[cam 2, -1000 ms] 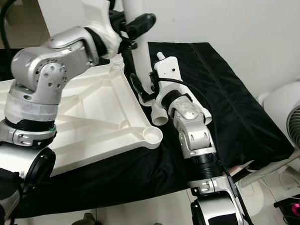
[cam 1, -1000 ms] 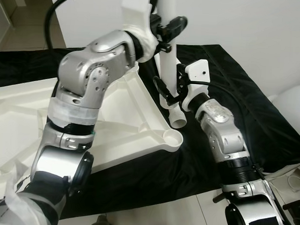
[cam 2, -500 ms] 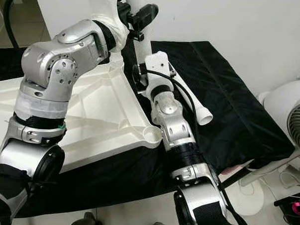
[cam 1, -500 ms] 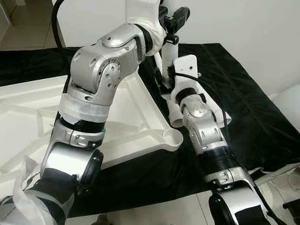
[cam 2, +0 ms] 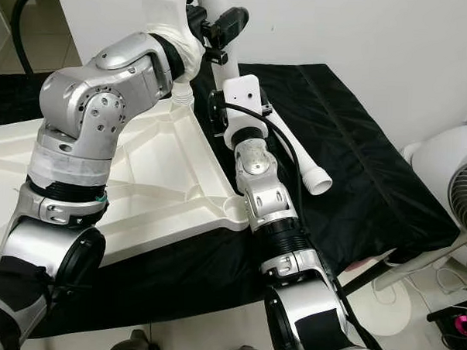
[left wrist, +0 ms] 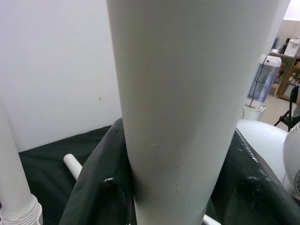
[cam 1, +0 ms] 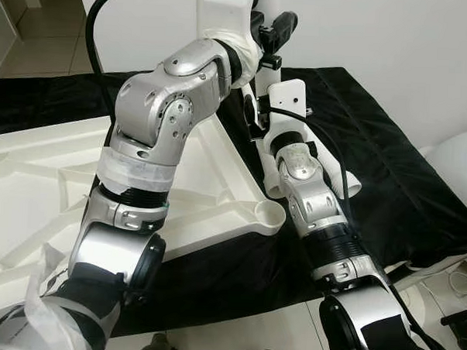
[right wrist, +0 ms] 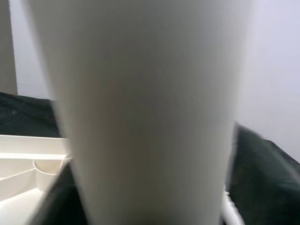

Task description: Building children table

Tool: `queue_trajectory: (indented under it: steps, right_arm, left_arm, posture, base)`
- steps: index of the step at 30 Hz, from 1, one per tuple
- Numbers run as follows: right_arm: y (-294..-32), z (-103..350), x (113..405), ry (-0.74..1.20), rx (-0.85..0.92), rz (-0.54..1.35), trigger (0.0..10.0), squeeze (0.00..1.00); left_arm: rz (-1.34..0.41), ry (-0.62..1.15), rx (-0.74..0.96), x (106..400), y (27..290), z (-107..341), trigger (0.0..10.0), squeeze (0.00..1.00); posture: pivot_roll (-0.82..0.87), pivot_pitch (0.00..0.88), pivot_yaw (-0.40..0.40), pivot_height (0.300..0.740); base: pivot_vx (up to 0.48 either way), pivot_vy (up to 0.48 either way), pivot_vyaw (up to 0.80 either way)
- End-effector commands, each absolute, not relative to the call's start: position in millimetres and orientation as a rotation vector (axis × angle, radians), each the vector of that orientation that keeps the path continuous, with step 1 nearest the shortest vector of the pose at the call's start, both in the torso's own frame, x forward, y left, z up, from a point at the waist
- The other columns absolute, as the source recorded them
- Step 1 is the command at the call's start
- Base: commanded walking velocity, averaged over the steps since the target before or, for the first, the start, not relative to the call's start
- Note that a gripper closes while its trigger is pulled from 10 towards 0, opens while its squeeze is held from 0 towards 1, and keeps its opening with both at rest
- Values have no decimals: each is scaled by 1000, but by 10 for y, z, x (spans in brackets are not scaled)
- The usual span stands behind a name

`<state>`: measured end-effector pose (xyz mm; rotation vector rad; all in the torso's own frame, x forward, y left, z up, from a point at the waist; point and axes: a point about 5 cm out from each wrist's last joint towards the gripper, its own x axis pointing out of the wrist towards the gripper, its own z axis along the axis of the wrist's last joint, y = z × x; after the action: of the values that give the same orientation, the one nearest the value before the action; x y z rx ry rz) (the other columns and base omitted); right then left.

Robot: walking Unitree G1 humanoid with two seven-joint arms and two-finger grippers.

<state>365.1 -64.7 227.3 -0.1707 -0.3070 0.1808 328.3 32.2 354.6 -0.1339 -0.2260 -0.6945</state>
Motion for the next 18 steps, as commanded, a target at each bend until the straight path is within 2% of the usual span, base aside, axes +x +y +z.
queue_trajectory:
  steps: [1, 14, 15, 18]
  right_arm:
    - [-617, 2260, 3647, -308, -168, 186, 0, 0]
    - [-632, 2215, 3650, -299, -176, 176, 0, 0]
    - [-650, 2216, 3664, -295, -173, 166, 10000, 0]
    - [-664, 2216, 3670, -291, -160, 158, 10000, 0]
  left_arm:
    - [-731, -255, -123, 3219, 261, 3639, 10000, 0]
    - [-748, -270, -123, 3182, 217, 3663, 10000, 0]
    - [-745, -284, -118, 3176, 210, 3675, 10000, 0]
    - [-745, -336, -101, 3158, 203, 3699, 10000, 0]
  posture:
    - [-39, 0, 17, 740]
    - [-48, 0, 22, 740]
    - [-49, 0, 22, 740]
    - [-46, 0, 23, 740]
  base:
    - [0, 0, 0]
    - [0, 0, 0]
    - [0, 0, 0]
    - [0, 0, 0]
